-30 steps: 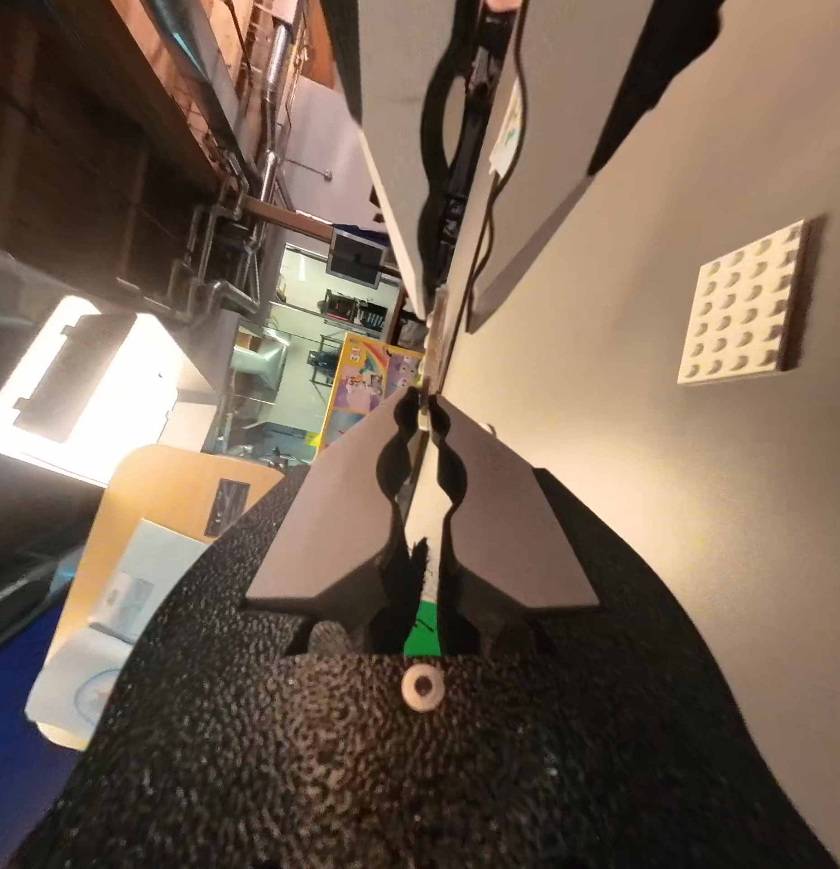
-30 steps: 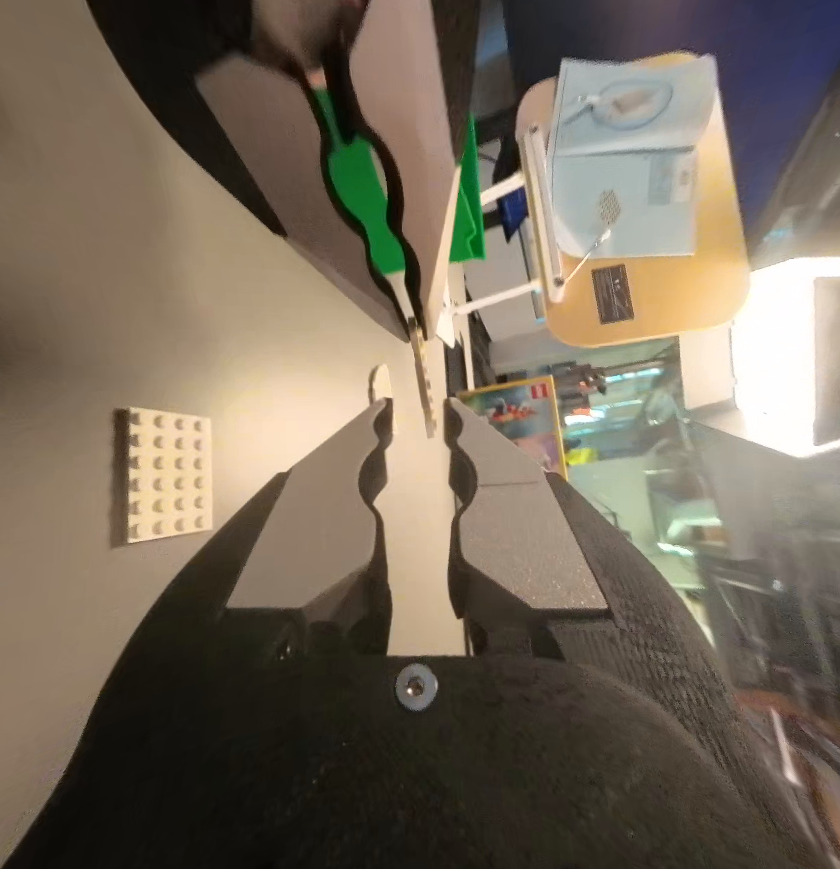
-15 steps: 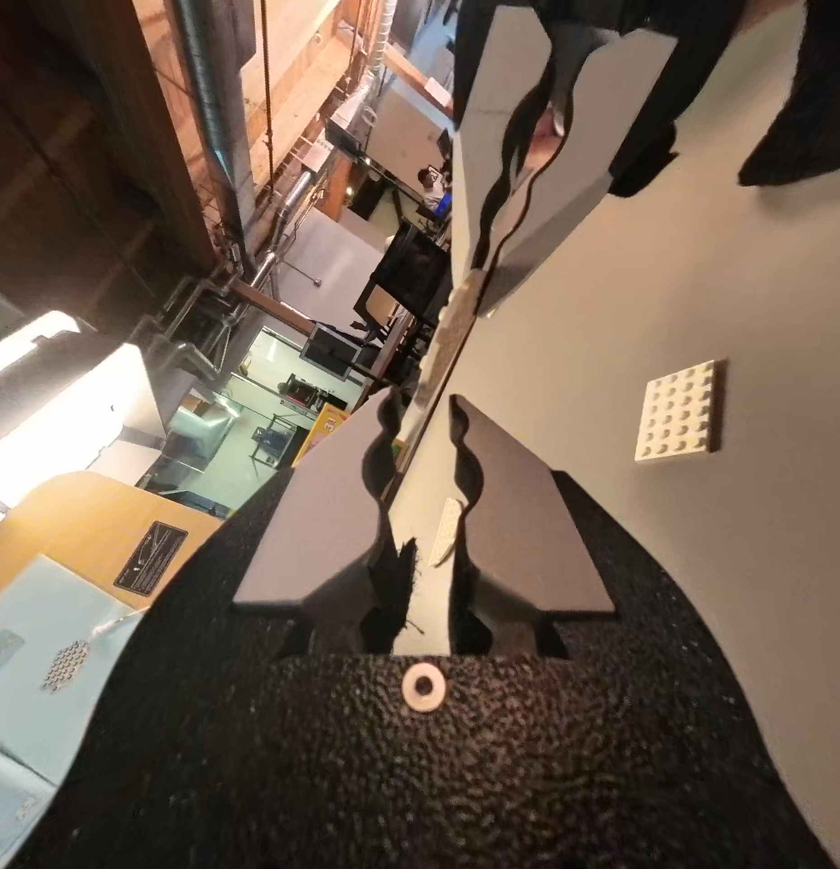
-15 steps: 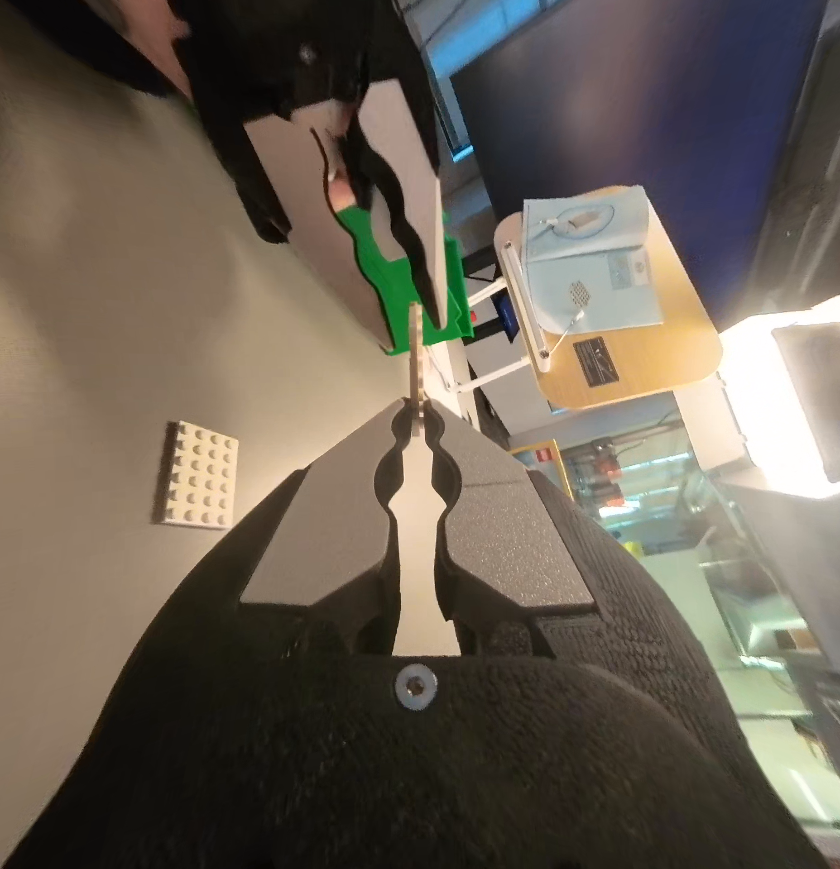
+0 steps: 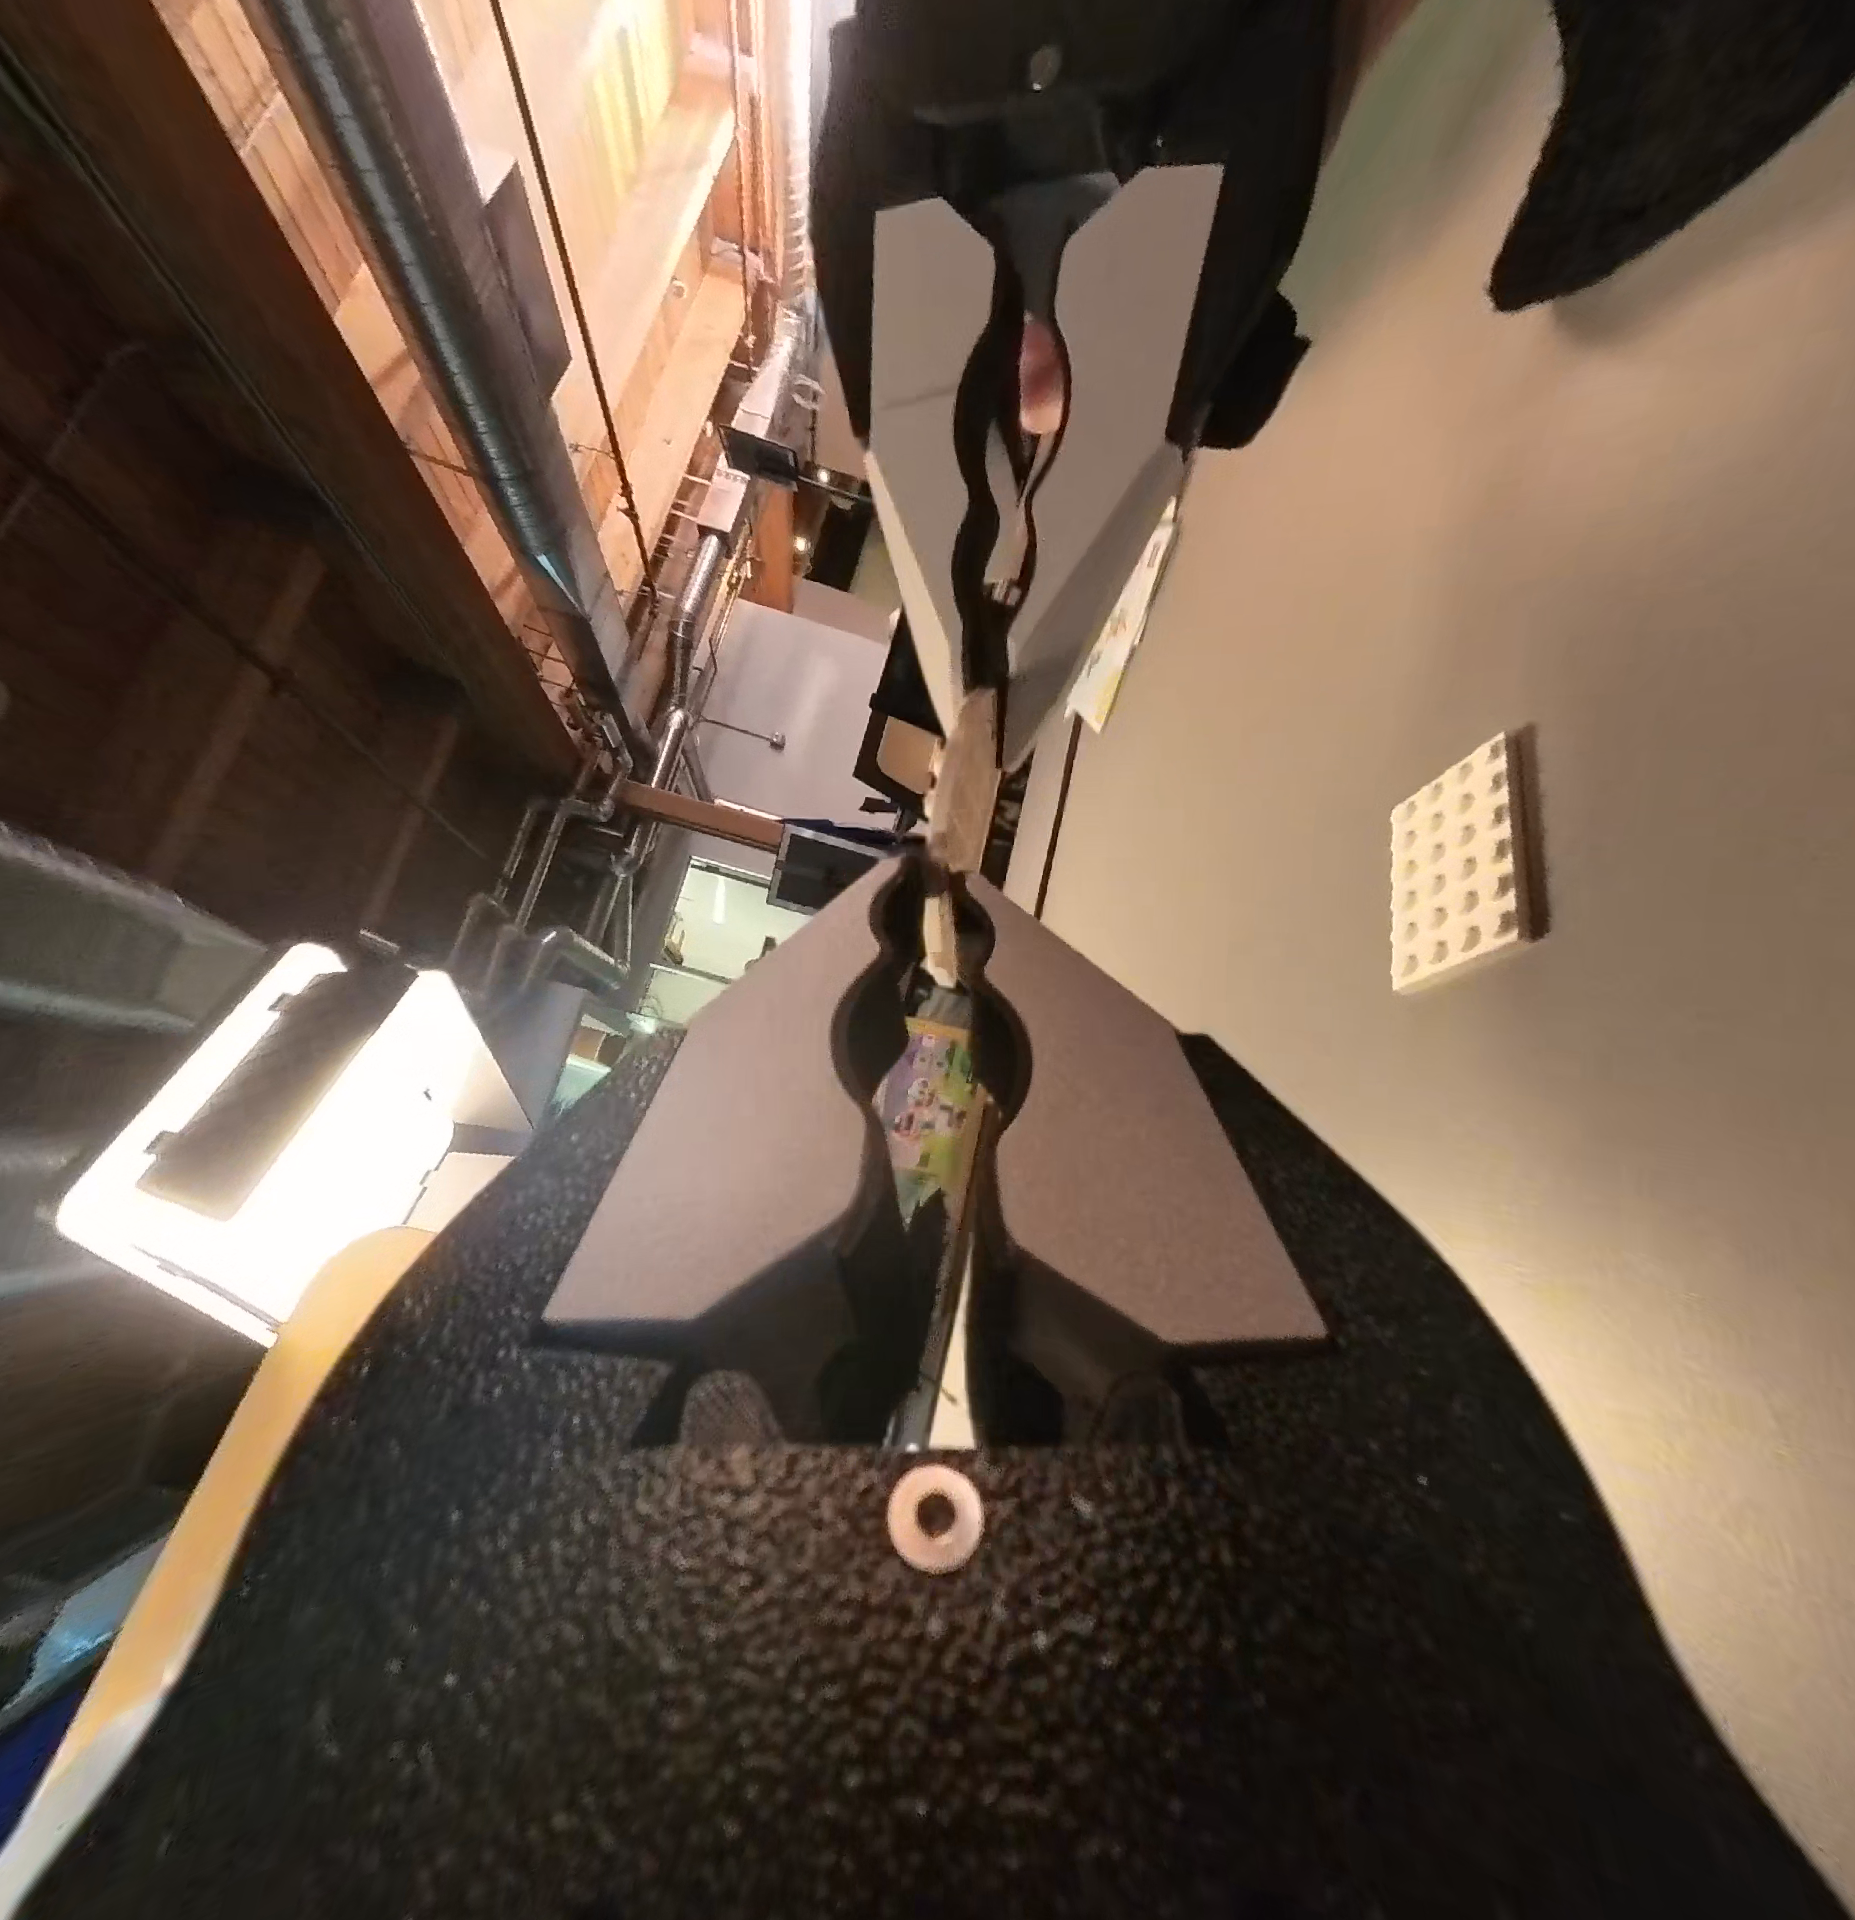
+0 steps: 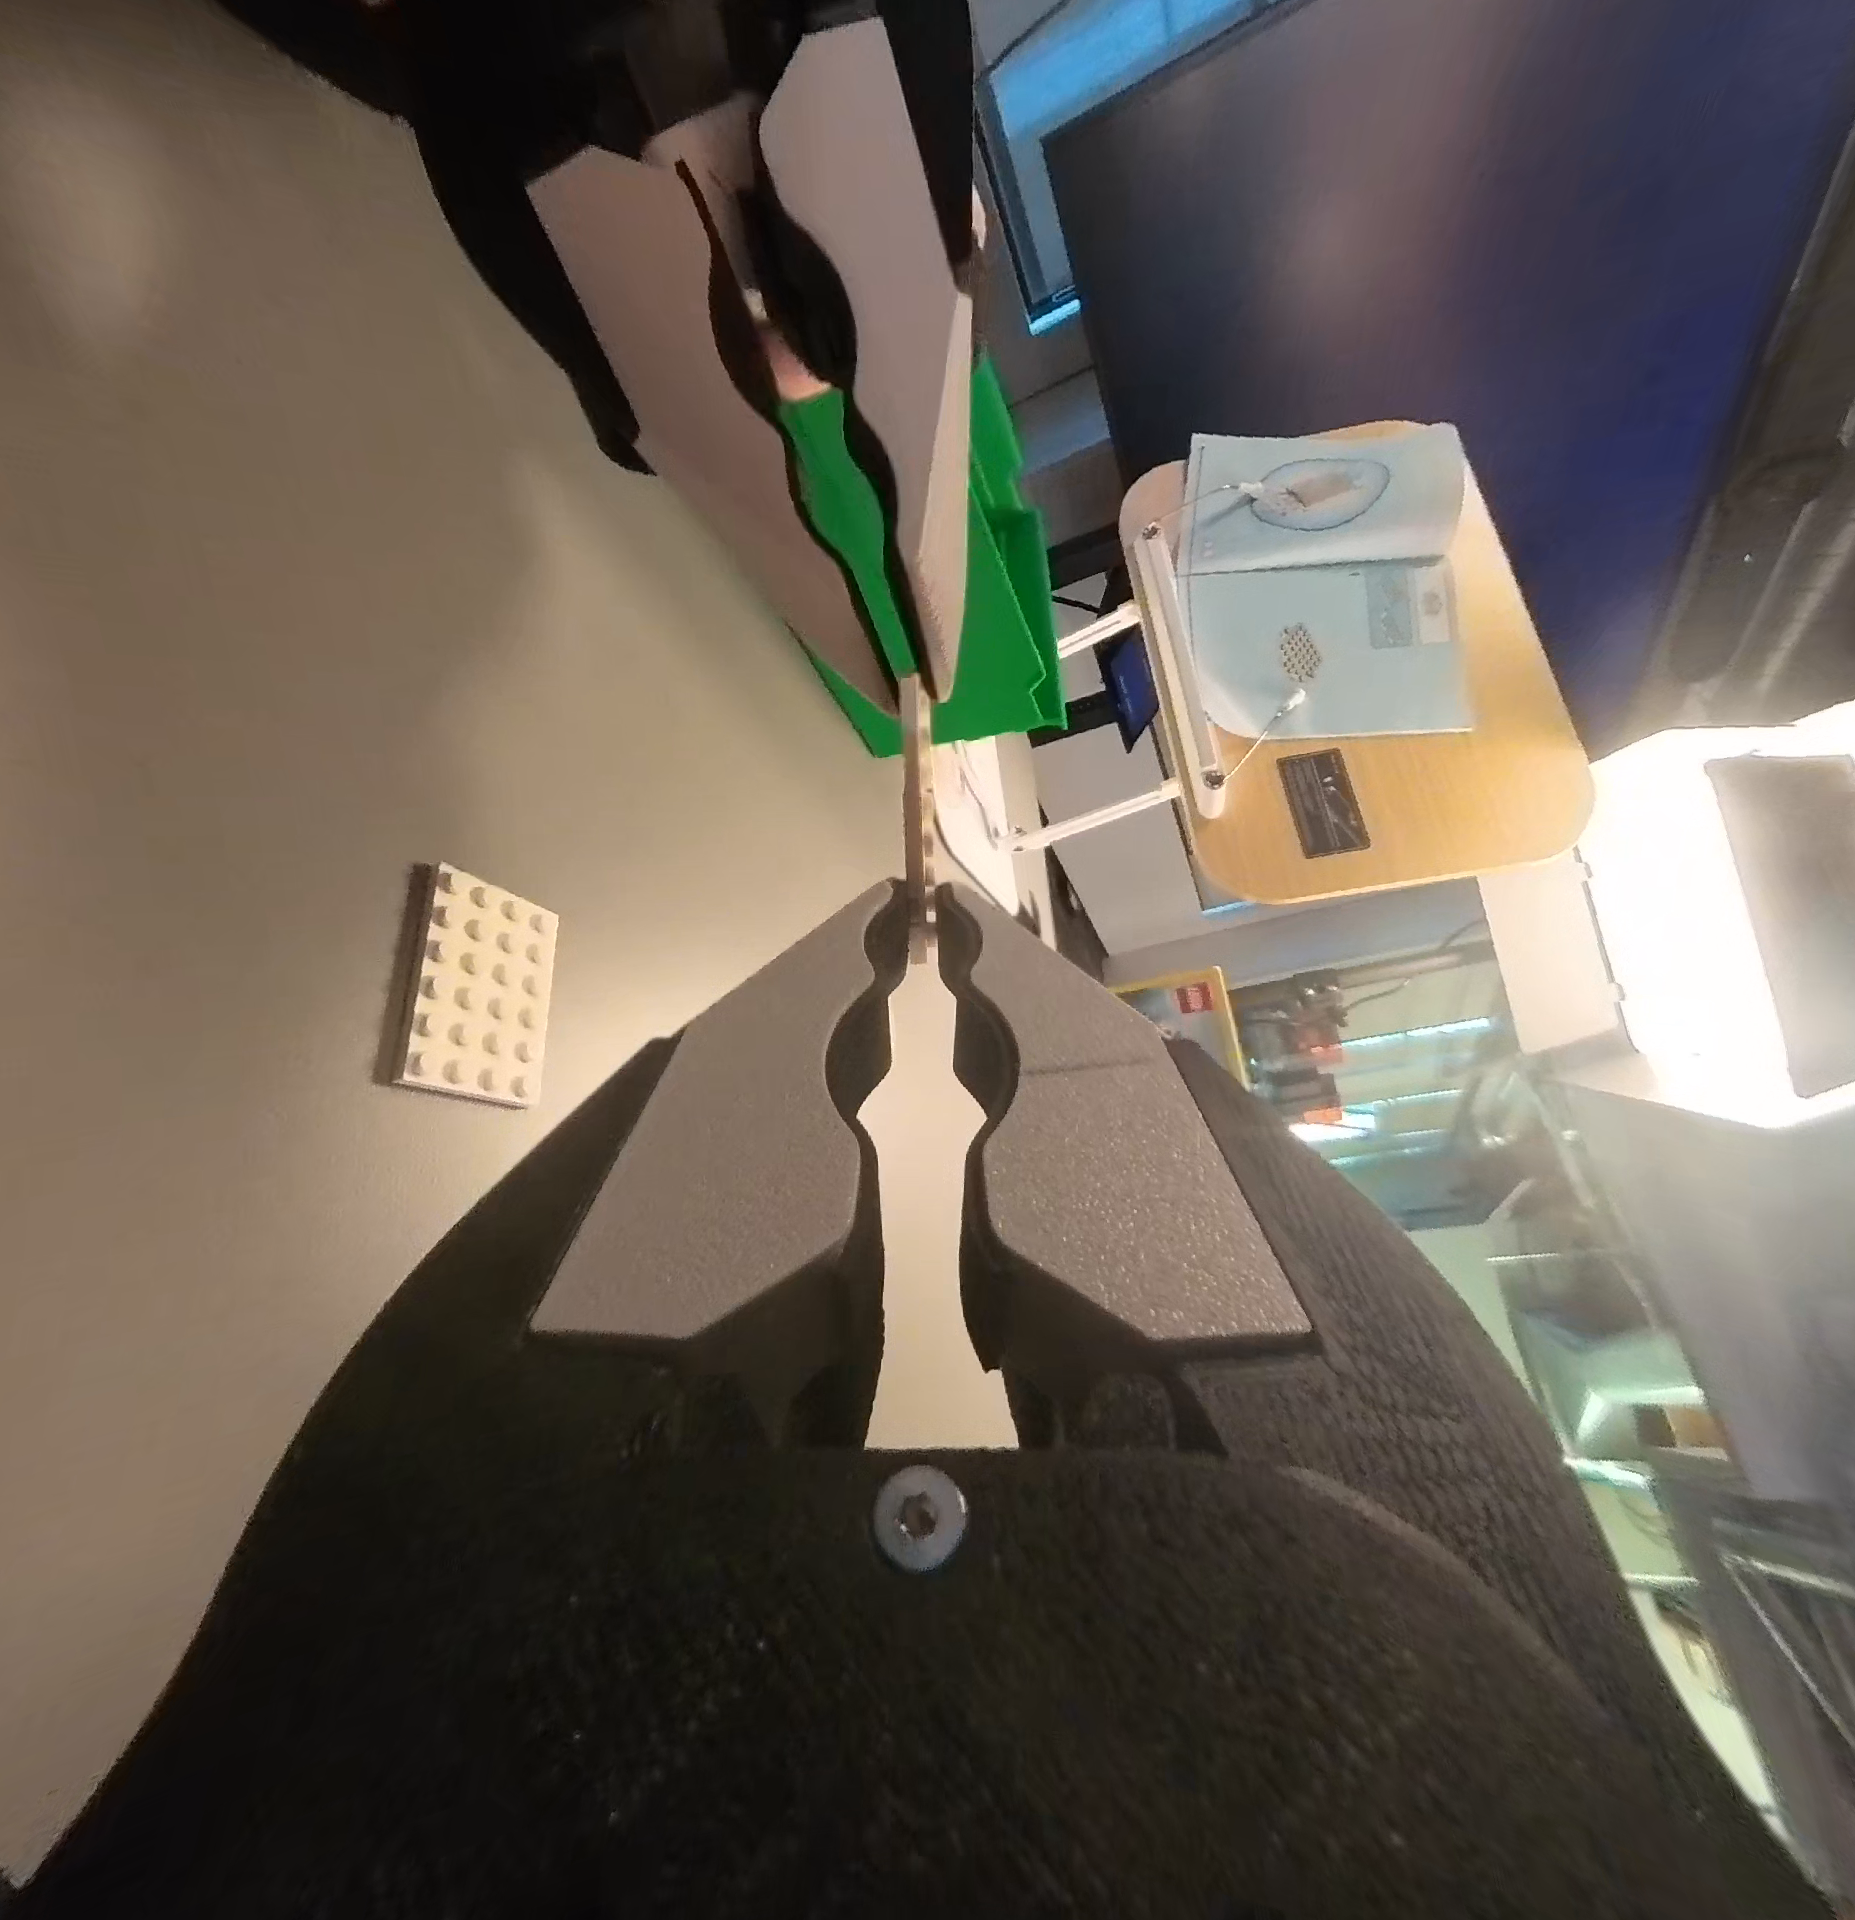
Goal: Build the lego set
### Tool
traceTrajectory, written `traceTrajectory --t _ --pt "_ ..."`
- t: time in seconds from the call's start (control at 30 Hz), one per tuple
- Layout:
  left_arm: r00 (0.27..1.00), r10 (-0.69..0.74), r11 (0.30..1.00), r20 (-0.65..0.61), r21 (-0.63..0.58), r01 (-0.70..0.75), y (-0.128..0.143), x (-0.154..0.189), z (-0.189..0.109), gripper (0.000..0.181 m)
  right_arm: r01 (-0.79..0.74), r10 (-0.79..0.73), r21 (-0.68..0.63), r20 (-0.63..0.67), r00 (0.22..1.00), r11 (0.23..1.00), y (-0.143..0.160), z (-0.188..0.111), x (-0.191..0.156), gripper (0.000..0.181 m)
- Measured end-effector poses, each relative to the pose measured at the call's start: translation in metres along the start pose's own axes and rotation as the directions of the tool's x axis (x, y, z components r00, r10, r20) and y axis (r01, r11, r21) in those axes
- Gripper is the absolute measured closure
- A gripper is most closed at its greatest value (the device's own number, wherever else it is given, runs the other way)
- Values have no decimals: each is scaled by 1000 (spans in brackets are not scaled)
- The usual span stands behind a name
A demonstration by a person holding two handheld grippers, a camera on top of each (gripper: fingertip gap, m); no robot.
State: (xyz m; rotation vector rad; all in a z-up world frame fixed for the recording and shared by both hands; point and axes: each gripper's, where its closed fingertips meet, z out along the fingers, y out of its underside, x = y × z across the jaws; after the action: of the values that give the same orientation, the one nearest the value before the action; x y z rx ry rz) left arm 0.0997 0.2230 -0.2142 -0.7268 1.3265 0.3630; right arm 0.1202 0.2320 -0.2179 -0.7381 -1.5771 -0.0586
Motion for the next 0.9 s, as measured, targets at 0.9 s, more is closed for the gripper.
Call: traceTrajectory --t 0.9 --pt "987 146 984 -62 -93 -151 17 13 -2 181 -613 736 -423 505 452 667 31 8 -97 151"
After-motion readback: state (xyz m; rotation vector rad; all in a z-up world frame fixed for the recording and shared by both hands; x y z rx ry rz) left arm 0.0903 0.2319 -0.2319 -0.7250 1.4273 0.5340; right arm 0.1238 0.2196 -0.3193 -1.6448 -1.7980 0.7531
